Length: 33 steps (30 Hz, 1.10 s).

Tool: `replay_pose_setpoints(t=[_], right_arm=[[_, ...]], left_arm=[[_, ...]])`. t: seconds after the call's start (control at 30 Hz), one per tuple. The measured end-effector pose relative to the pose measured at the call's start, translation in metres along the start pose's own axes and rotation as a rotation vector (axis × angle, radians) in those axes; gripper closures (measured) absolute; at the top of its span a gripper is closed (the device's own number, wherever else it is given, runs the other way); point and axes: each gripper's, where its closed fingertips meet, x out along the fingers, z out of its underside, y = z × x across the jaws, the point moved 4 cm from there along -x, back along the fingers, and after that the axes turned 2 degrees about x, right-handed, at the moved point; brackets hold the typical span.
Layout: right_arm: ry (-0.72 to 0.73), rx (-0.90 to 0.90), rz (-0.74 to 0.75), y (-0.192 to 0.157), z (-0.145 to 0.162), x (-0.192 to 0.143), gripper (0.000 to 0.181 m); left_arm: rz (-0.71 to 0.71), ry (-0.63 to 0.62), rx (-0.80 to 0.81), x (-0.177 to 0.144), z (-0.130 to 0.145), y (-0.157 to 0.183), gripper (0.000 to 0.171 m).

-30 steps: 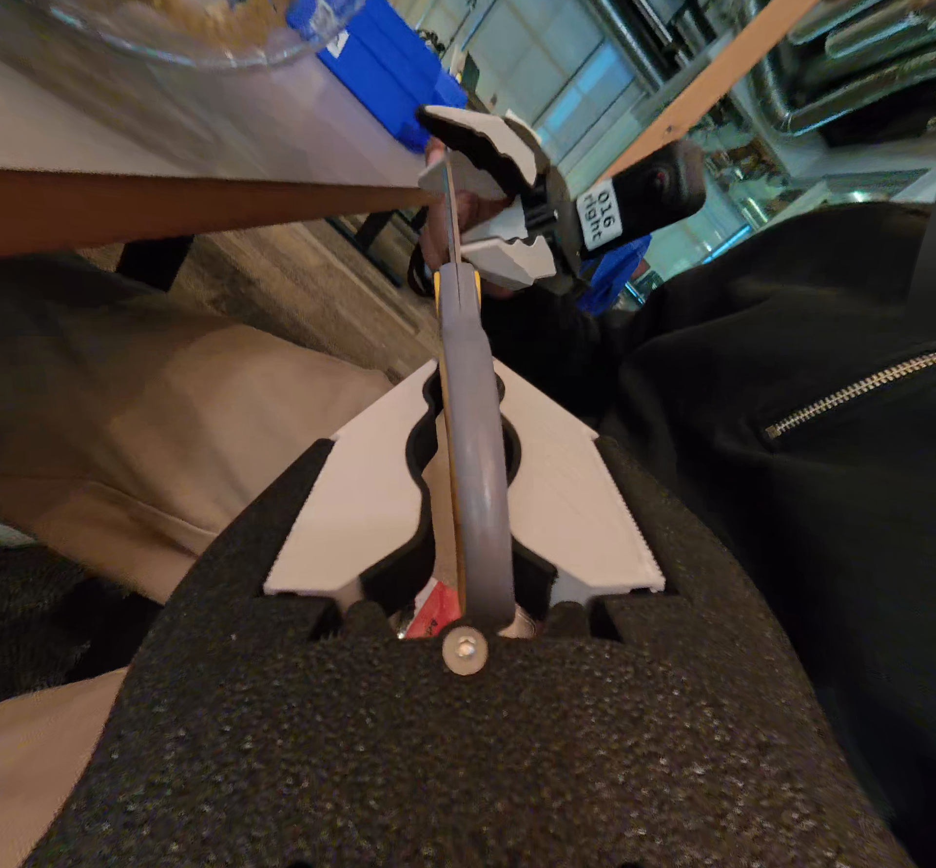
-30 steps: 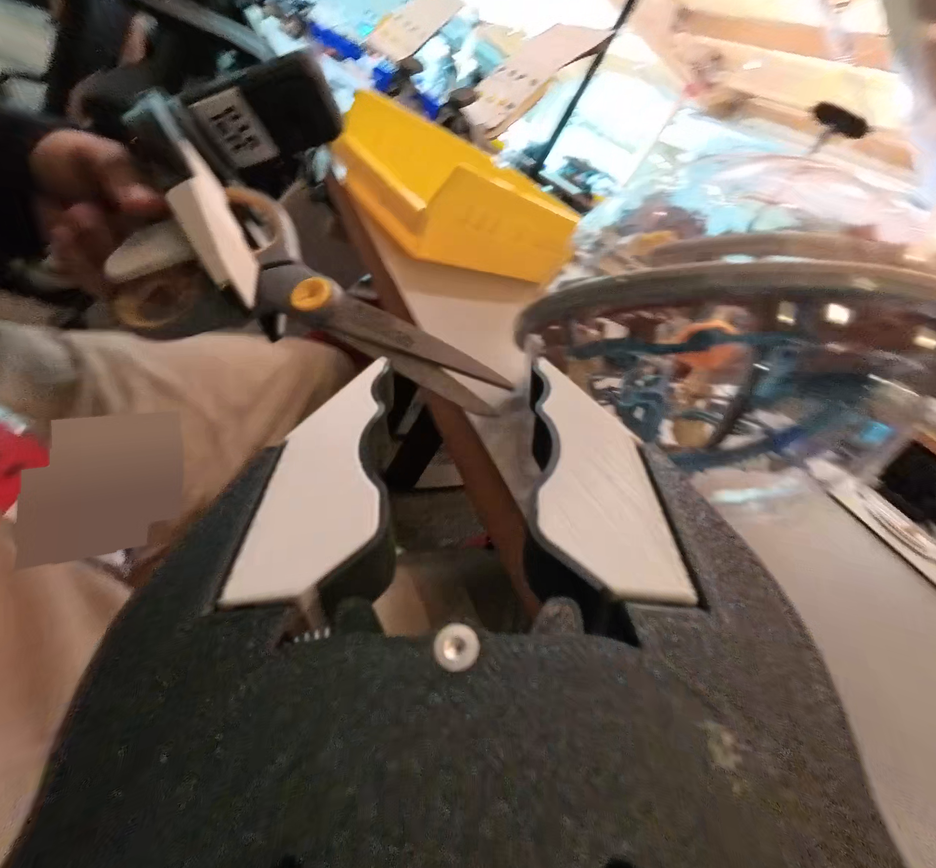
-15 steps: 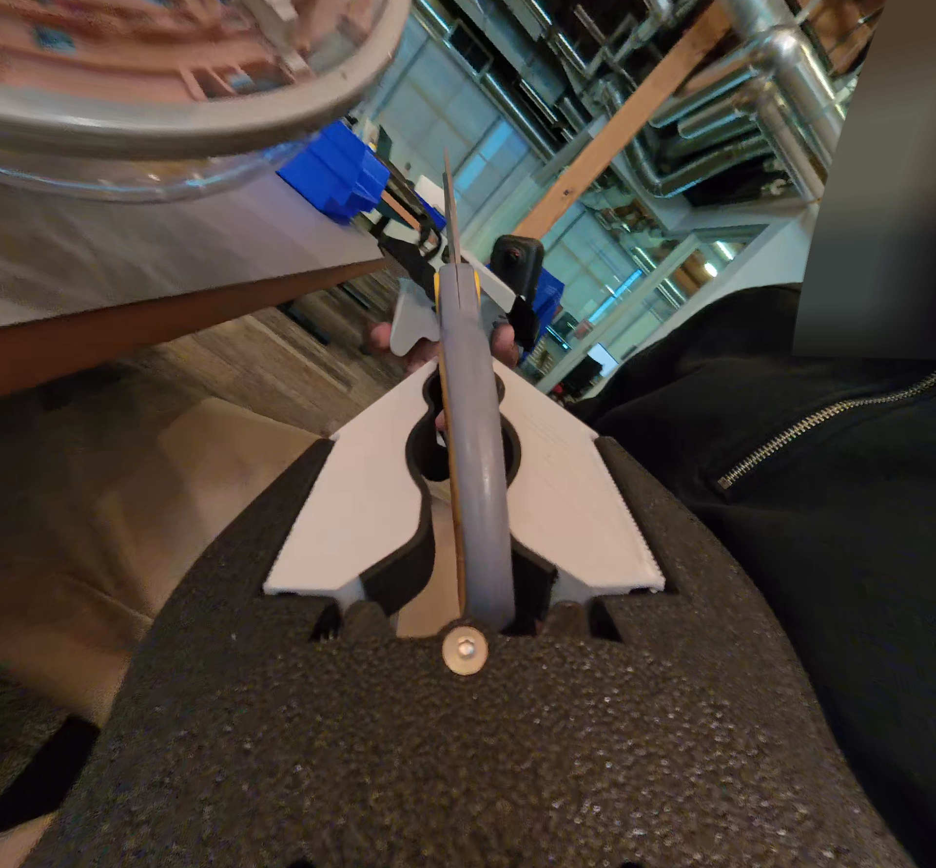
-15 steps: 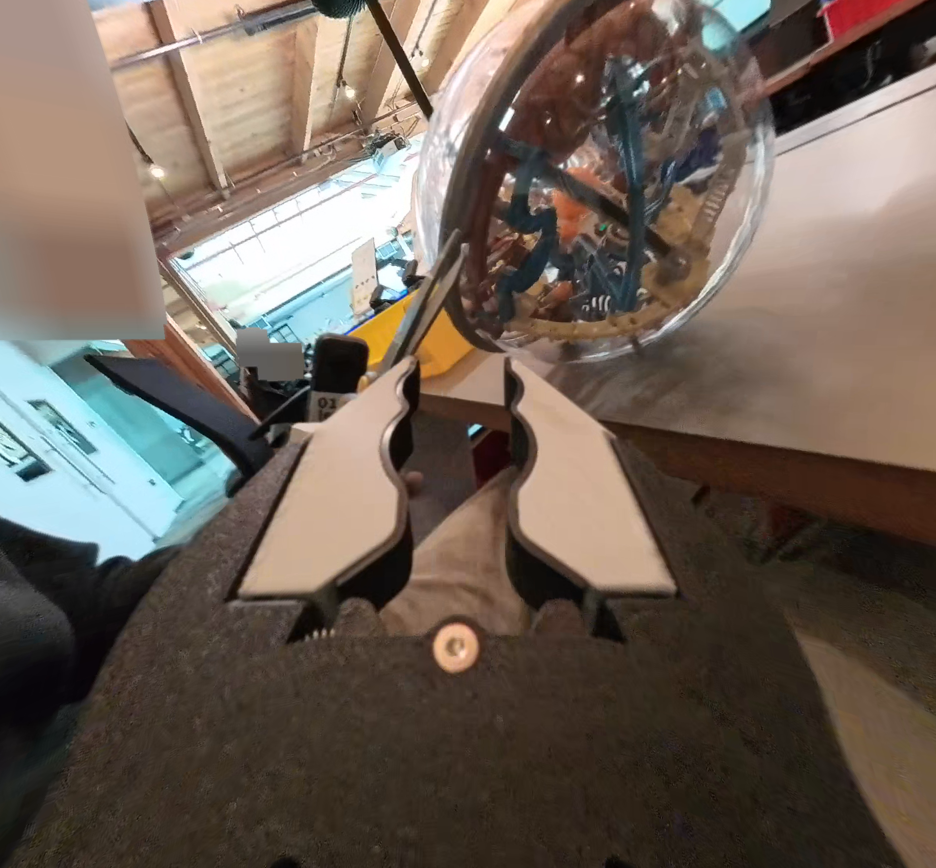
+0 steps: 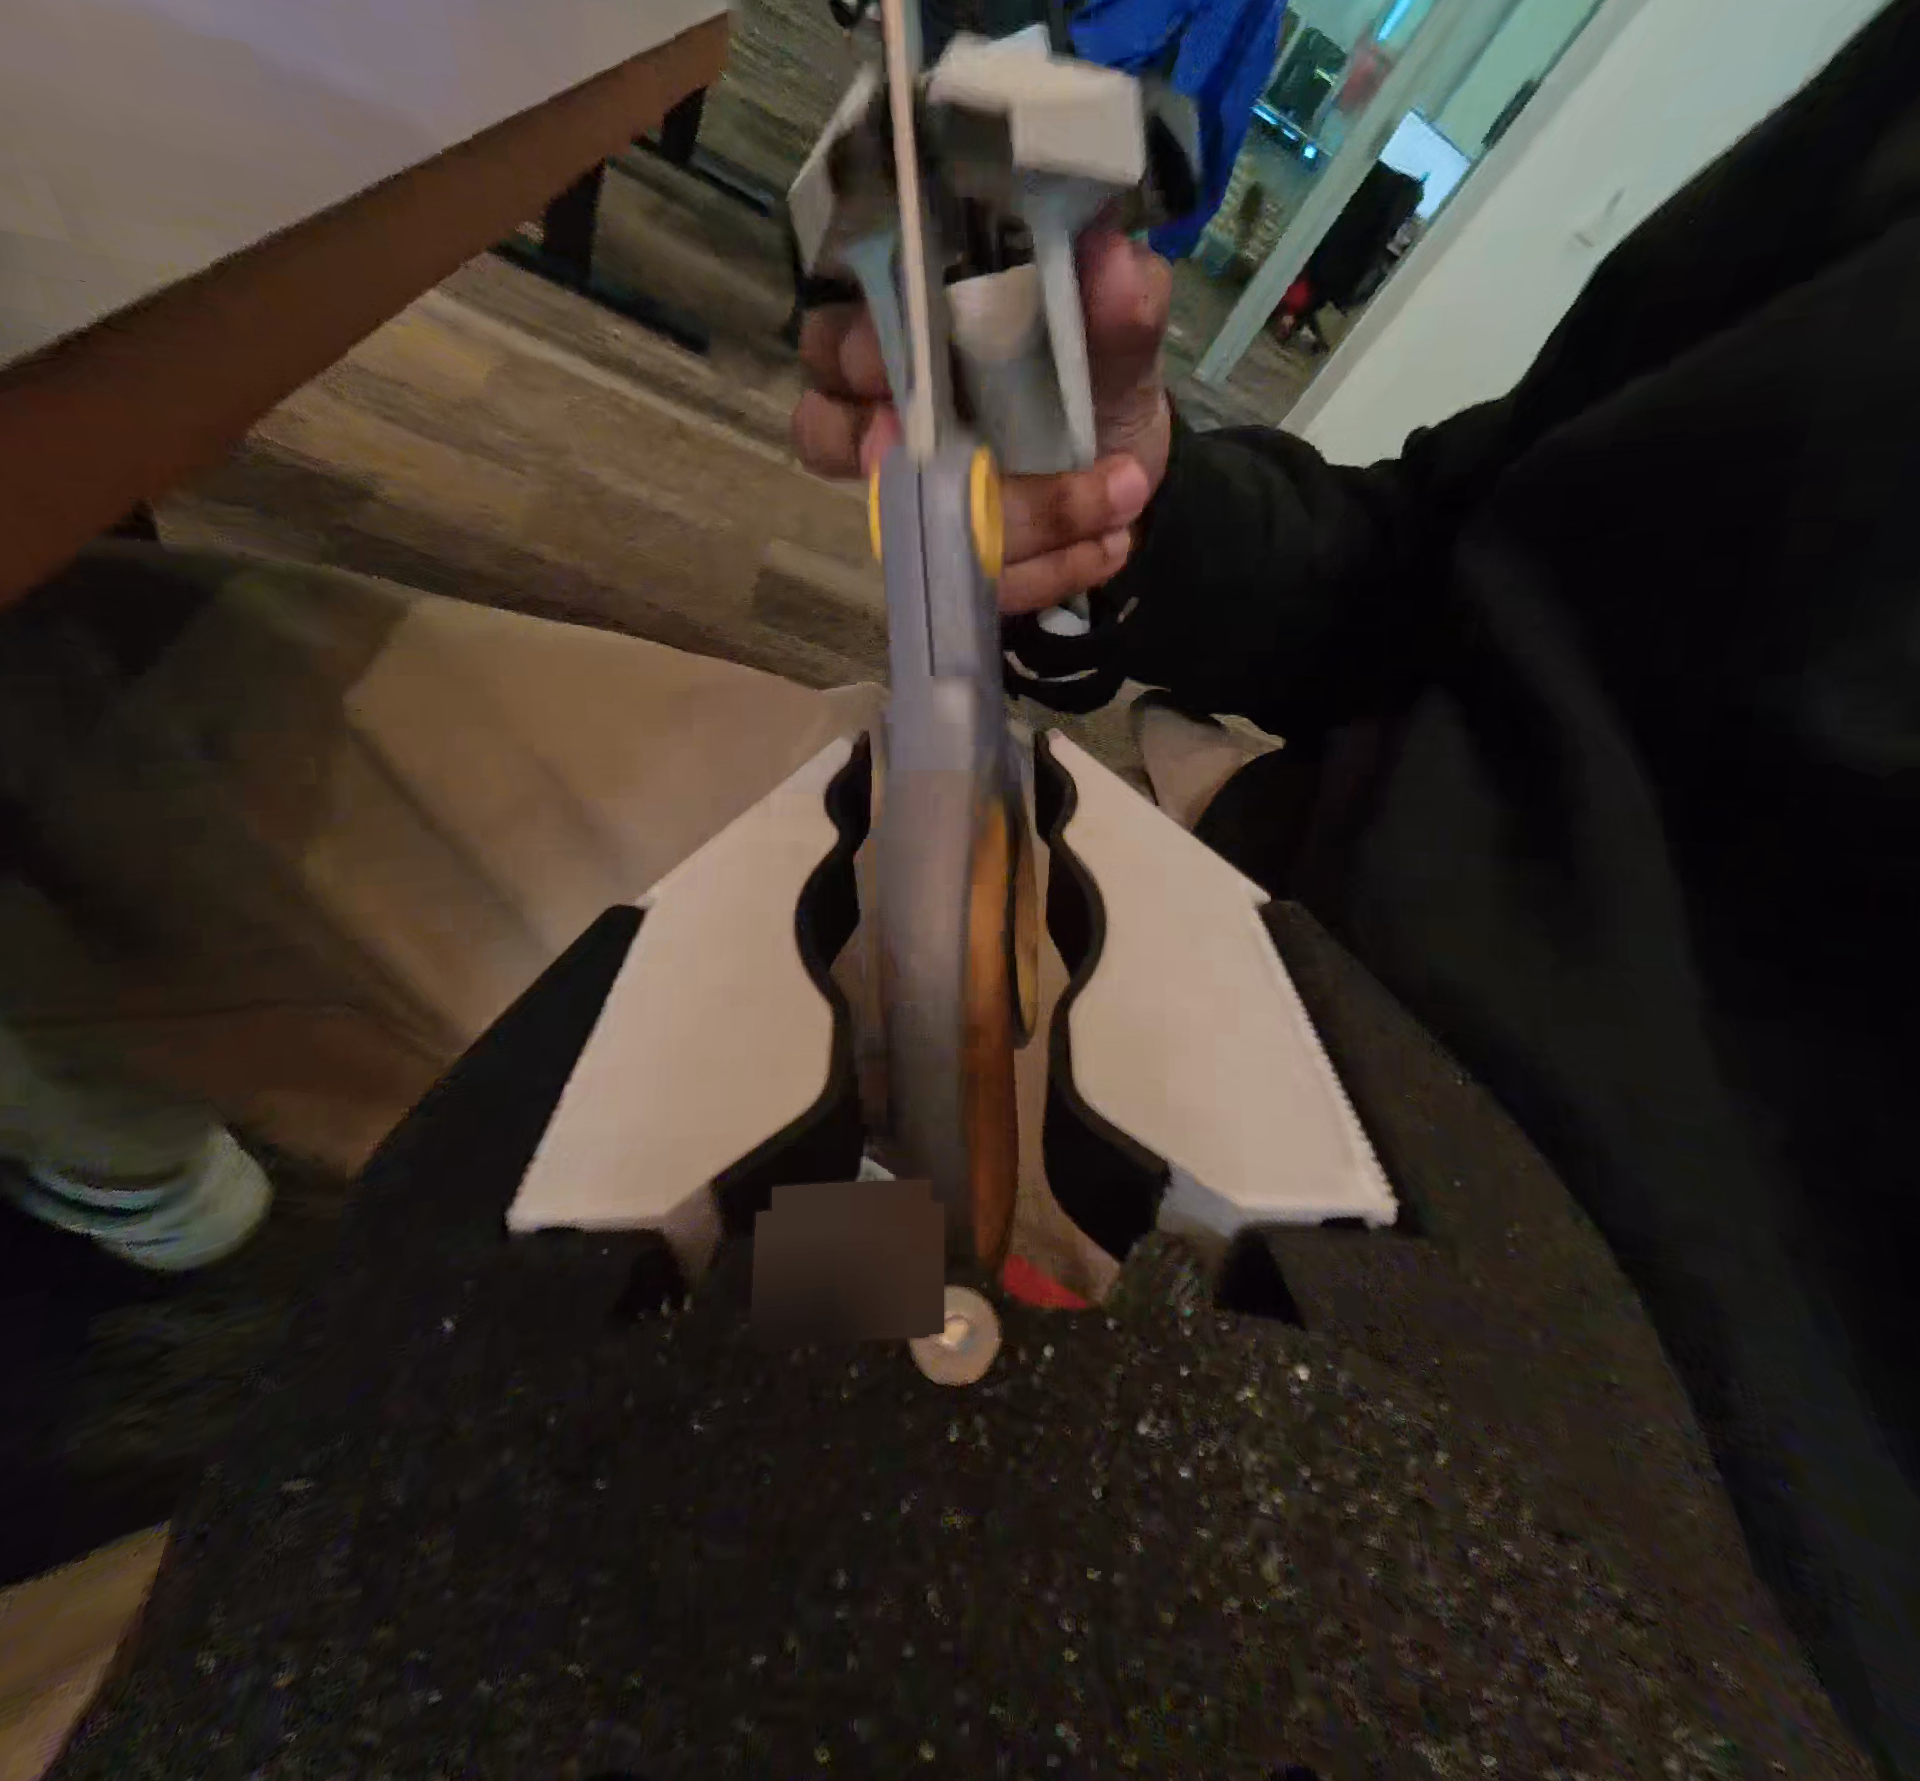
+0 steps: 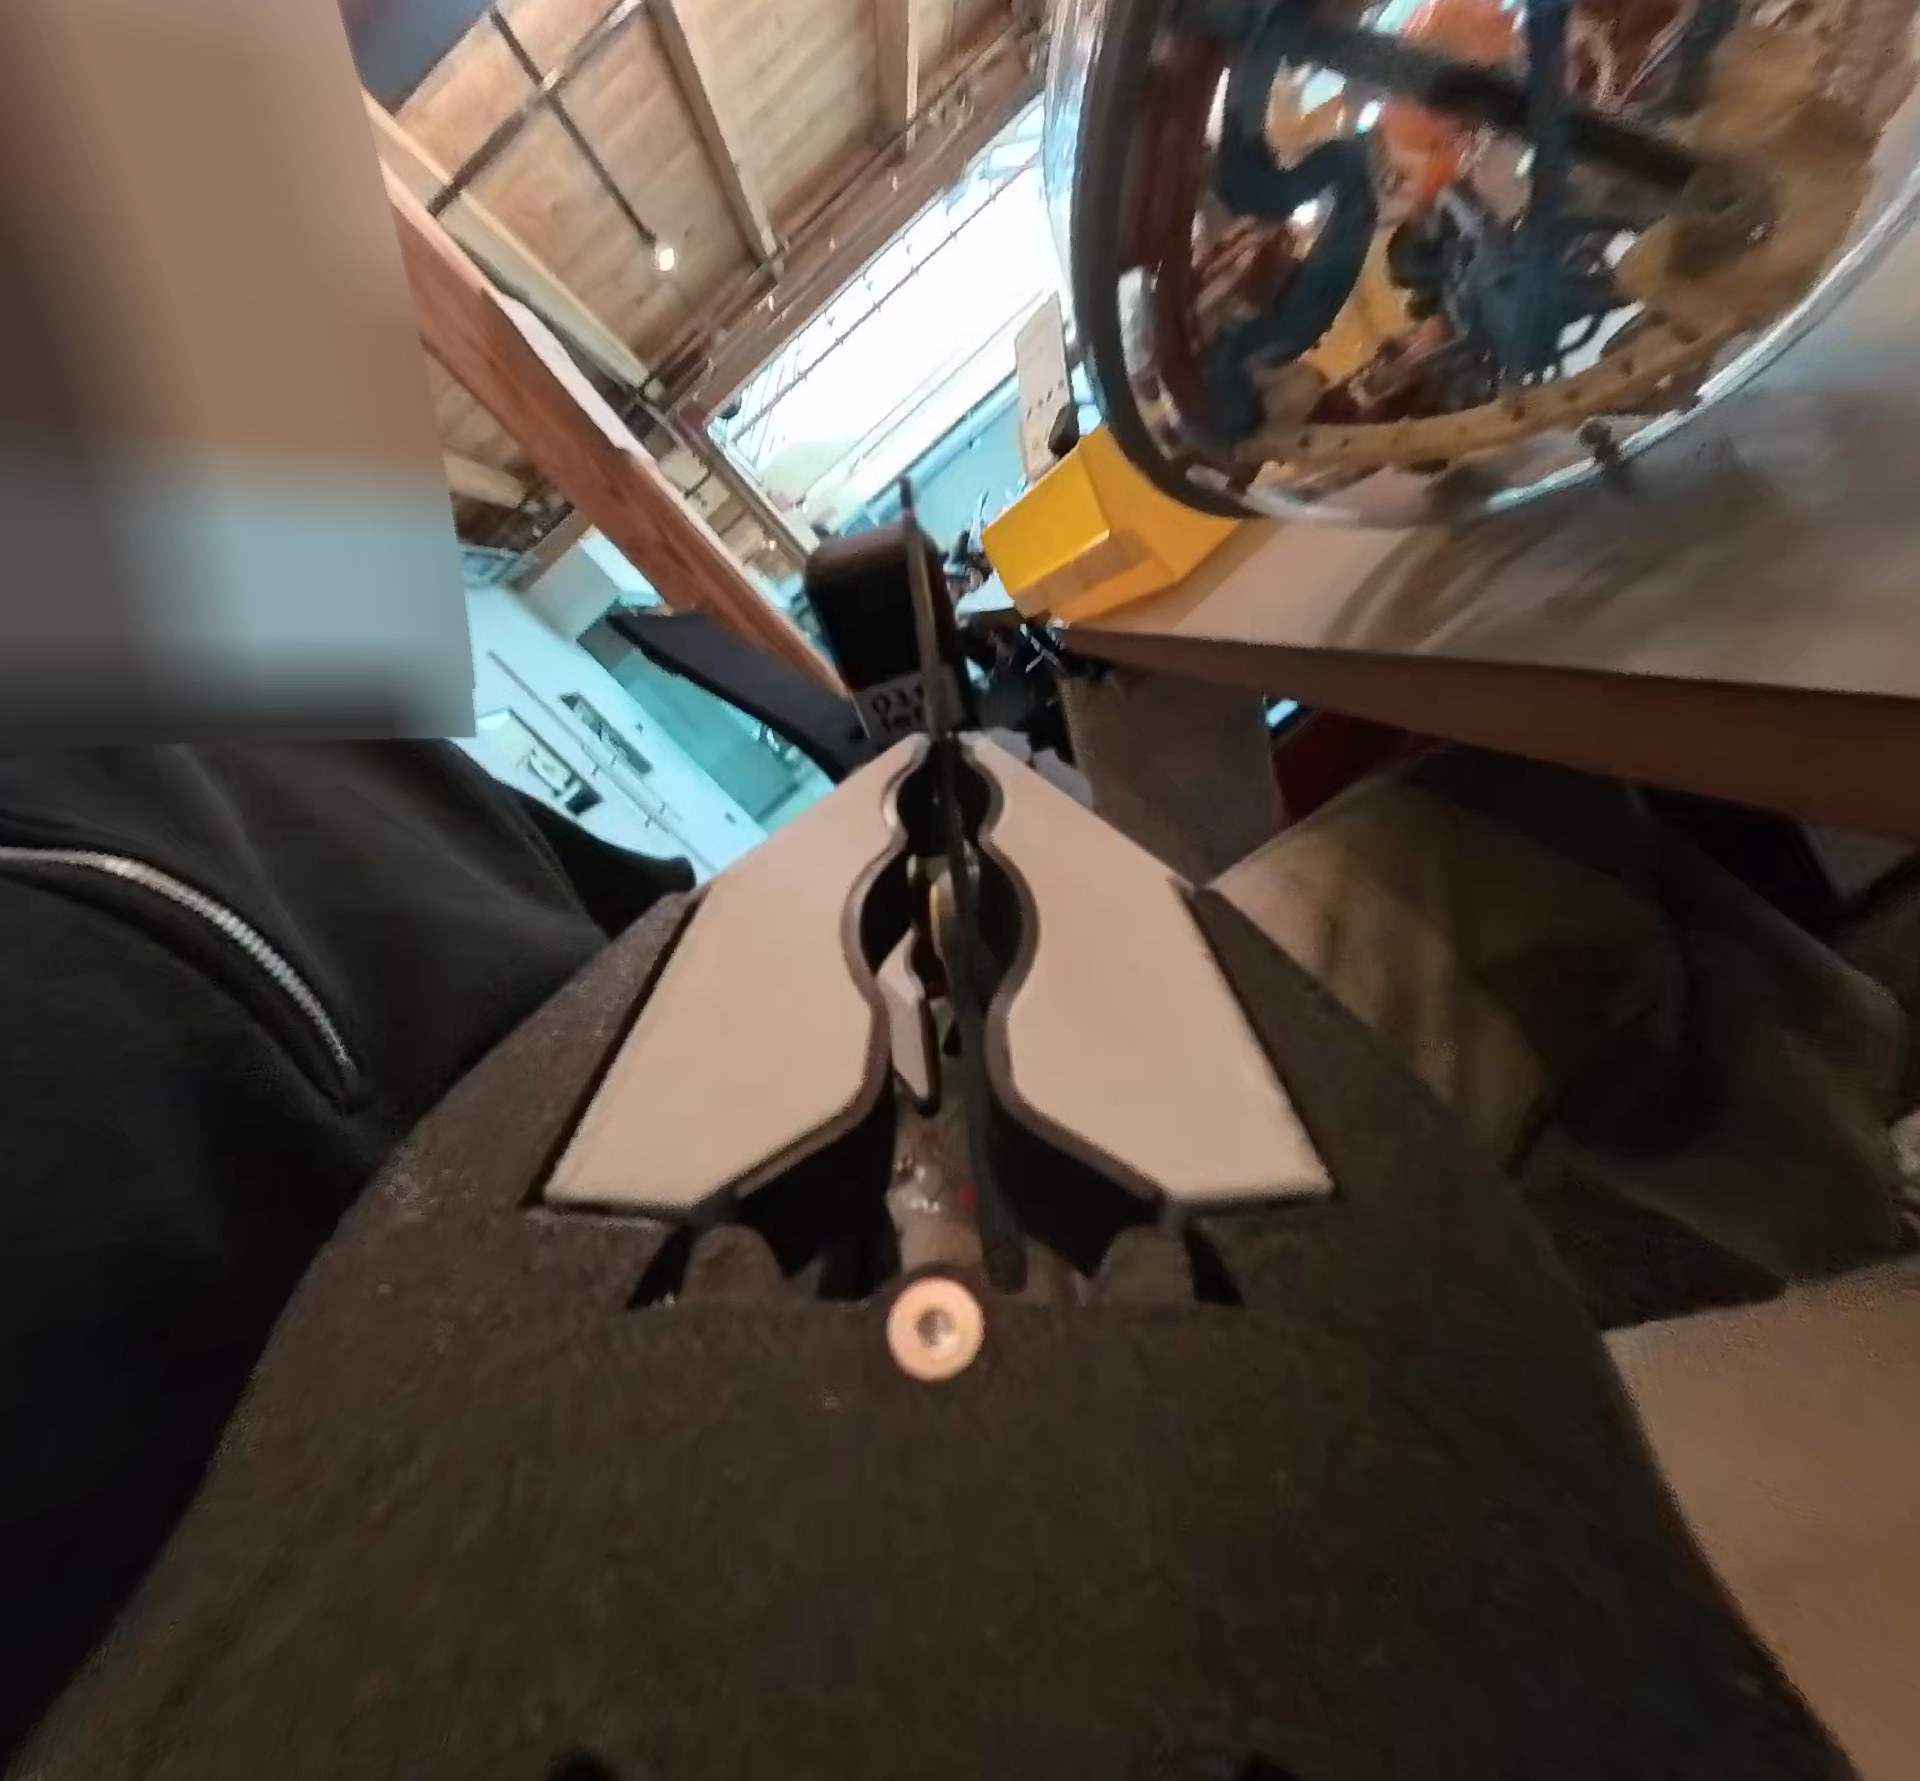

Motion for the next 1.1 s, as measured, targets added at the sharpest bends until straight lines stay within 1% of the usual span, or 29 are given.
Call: replay_pose_setpoints(t=[0.07, 0.13, 0.2, 0.23, 0.27, 0.37, 0.43, 0.5, 0.57, 0.63, 0.7, 0.77, 0.83, 0.9, 1.0, 1.07, 1.1], right_arm=[[-0.103, -0.025, 0.026, 0.003, 0.014, 0.002, 0.179], [-0.151, -0.034, 0.036, 0.003, 0.023, 0.006, 0.18], [-0.162, -0.033, 0.043, 0.003, 0.026, 0.01, 0.179], [-0.159, -0.028, 0.045, 0.003, 0.027, 0.011, 0.179], [-0.15, -0.02, 0.047, 0.003, 0.026, 0.012, 0.179], [-0.061, -0.033, 0.091, 0.008, 0.016, 0.01, 0.175], [0.055, -0.068, 0.158, 0.014, 0.0, 0.002, 0.156], [0.151, -0.123, 0.231, 0.019, -0.015, -0.009, 0.147], [0.181, -0.23, 0.305, 0.02, -0.022, -0.013, 0.135], [0.132, -0.353, 0.383, 0.021, -0.016, -0.009, 0.125], [0.024, -0.426, 0.437, 0.022, 0.0, -0.001, 0.119], [-0.059, -0.455, 0.477, 0.023, 0.021, 0.008, 0.117], [-0.108, -0.497, 0.486, 0.023, 0.046, 0.017, 0.117], [-0.161, -0.563, 0.511, 0.025, 0.067, 0.028, 0.117], [-0.306, -0.664, 0.569, 0.034, 0.085, 0.042, 0.118], [-0.407, -0.638, 0.582, 0.044, 0.095, 0.048, 0.119], [-0.436, -0.621, 0.586, 0.047, 0.097, 0.05, 0.119]], left_arm=[[0.023, 0.034, 0.025, 0.002, -0.004, 0.006, 0.143], [0.052, 0.018, 0.002, 0.005, -0.001, 0.007, 0.142], [0.058, -0.018, -0.028, 0.01, 0.004, 0.005, 0.146], [0.042, -0.021, -0.033, 0.011, 0.005, 0.002, 0.155], [0.043, -0.018, -0.03, 0.01, 0.005, 0.002, 0.157], [0.018, 0.017, -0.08, 0.006, 0.0, -0.005, 0.158], [-0.016, 0.046, -0.122, -0.001, -0.004, -0.015, 0.158], [-0.055, 0.123, -0.179, -0.013, -0.011, -0.025, 0.158], [-0.088, 0.213, -0.233, -0.026, -0.018, -0.031, 0.158], [-0.149, 0.274, -0.246, -0.035, -0.02, -0.034, 0.158], [-0.249, 0.335, -0.282, -0.041, -0.015, -0.036, 0.158], [-0.429, 0.444, -0.389, -0.053, -0.003, -0.045, 0.158], [-0.581, 0.597, -0.534, -0.07, 0.014, -0.053, 0.159], [-0.691, 0.683, -0.577, -0.081, 0.024, -0.056, 0.159], [-0.708, 0.718, -0.574, -0.083, 0.016, -0.054, 0.158], [-0.717, 0.728, -0.561, -0.081, 0.009, -0.051, 0.159], [-0.712, 0.728, -0.56, -0.08, 0.007, -0.05, 0.159]])
